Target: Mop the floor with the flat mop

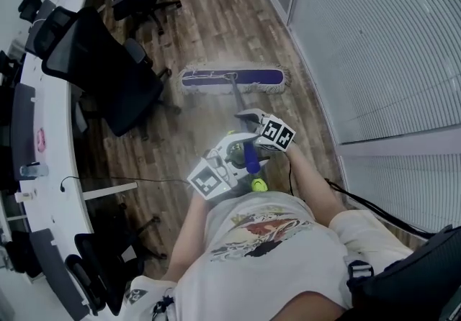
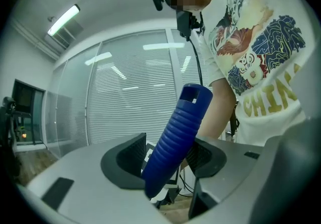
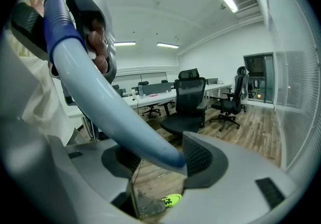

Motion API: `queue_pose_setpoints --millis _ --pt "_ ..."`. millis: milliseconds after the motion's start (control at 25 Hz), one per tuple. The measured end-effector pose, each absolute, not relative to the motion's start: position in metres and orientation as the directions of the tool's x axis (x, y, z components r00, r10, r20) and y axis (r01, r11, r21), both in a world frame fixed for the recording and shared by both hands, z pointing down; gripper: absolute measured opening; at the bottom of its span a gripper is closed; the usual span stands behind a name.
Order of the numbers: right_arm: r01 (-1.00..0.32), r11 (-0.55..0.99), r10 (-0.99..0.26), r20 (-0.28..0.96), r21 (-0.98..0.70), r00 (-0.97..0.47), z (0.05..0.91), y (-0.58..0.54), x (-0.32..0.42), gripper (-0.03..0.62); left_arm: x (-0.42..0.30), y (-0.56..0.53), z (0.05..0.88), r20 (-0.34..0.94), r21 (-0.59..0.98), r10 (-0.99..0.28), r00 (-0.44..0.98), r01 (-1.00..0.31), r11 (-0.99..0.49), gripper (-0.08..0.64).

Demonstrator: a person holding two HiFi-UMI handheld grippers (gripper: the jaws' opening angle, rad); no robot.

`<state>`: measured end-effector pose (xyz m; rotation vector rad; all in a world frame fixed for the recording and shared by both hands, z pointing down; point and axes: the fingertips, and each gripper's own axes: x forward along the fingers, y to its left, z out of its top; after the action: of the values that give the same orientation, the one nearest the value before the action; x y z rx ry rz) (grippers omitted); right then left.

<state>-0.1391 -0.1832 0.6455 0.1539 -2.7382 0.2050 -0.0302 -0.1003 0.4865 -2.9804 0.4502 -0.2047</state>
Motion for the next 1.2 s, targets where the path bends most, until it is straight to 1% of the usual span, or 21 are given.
queue_pose_setpoints --millis 280,480,760,960,1200 --pt "-0.141 0.987 -0.094 0.433 -0.079 -0.897 0.623 -0.277 -0.178 0.212 -0.067 -0.192 0.48 0.09 -0.134 -0.285 0.954 -0.272 -0.953 0.216" --pt "-0.164 0.982 -0.111 0.424 -0.09 -0.899 0.616 -0.35 -0.217 0.212 -0.108 -0.264 0.471 0.076 -0.136 -0.267 0.961 -0.255 -0.957 0.216" --pt "-0.21 0.971 -0.145 0.421 -0.113 -0.896 0.625 -0.437 -0.244 0.213 -0.14 -0.349 0.469 0.073 -0.138 -0.226 0.971 -0.215 -0.967 0.216" --pt "-0.218 0.972 -0.159 0.428 -0.092 -0.89 0.628 -0.482 -0.27 0.213 -0.164 -0.39 0.478 0.094 -0.14 -0.205 0.974 -0.191 -0.972 0.216" --pt "-0.24 0.965 -0.174 0.436 -0.101 -0.883 0.632 -0.512 -0.278 0.215 -0.176 -0.417 0.483 0.106 -0.145 -0.199 0.974 -0.183 -0.972 0.216"
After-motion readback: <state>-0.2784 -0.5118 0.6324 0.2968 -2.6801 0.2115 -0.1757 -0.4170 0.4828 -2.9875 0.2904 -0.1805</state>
